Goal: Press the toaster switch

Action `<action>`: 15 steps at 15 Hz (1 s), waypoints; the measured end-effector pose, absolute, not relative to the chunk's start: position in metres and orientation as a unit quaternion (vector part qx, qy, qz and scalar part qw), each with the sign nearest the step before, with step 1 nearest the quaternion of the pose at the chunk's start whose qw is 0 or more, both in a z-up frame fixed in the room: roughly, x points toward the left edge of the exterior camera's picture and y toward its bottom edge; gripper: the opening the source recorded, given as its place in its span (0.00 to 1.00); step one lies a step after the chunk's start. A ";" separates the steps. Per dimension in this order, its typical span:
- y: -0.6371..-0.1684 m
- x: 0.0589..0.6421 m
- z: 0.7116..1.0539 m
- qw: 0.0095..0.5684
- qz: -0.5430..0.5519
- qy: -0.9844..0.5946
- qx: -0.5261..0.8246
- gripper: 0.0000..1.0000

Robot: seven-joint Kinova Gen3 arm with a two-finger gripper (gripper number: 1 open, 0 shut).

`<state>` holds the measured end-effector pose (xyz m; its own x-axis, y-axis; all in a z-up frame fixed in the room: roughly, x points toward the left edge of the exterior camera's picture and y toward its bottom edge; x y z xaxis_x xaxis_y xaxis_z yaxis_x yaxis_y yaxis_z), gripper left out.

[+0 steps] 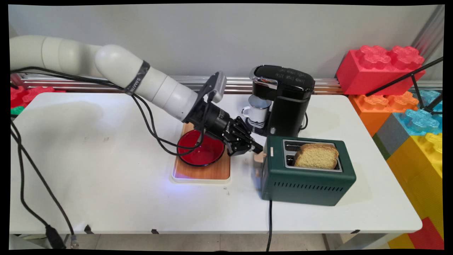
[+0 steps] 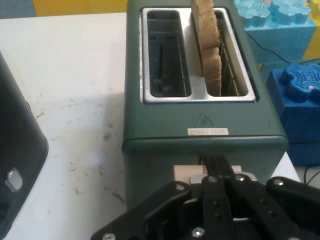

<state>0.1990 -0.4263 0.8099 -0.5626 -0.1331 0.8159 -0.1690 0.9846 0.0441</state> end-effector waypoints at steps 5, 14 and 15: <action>-0.429 0.195 0.798 0.461 0.016 -0.883 0.090 0.00; -0.428 0.194 0.777 0.454 0.007 -0.886 0.097 0.00; -0.428 0.194 0.775 0.453 0.007 -0.886 0.097 0.00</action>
<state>0.1937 -0.4277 0.7752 -0.5705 -0.1665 0.8043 -0.1791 0.9809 0.0760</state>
